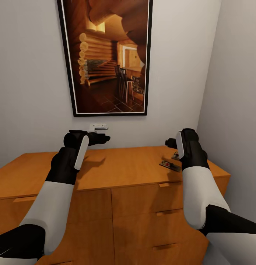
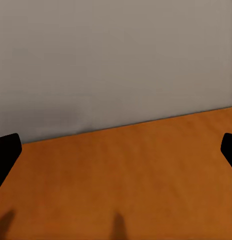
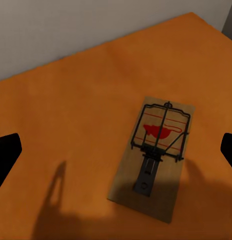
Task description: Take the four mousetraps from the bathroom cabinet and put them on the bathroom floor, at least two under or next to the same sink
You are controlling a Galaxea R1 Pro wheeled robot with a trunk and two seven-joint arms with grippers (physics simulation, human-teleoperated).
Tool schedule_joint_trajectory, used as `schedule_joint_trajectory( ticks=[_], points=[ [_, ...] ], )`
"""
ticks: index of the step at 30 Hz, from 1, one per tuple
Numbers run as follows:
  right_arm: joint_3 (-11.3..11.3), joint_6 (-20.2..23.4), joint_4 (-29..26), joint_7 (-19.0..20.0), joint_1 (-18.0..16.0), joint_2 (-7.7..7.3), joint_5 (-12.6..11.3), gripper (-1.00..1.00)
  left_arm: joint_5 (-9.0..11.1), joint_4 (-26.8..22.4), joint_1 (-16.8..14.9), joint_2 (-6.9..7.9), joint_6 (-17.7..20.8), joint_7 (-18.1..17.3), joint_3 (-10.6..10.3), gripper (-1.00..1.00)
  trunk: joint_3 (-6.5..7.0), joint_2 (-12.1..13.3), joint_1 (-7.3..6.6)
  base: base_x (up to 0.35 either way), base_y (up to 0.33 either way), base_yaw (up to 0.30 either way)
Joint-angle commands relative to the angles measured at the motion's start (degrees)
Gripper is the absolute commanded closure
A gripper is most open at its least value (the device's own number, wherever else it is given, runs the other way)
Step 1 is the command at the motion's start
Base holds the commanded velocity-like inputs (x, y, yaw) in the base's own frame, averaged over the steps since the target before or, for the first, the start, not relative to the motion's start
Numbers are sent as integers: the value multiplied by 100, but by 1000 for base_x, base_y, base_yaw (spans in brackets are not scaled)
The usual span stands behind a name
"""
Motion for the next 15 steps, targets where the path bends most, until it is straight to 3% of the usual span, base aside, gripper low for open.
schedule_joint_trajectory(
  ticks=[1,15],
  points=[
    [-17,25,-4,33,-6,7,56,-100,44,-4,-5,0,23,25,1,-100,-7,-3,-1,-1,0,0],
    [-32,25,123,61,-6,0,0,-100,44,-3,-5,0,23,25,1,-100,-7,-3,-1,0,0,0]
  ],
)
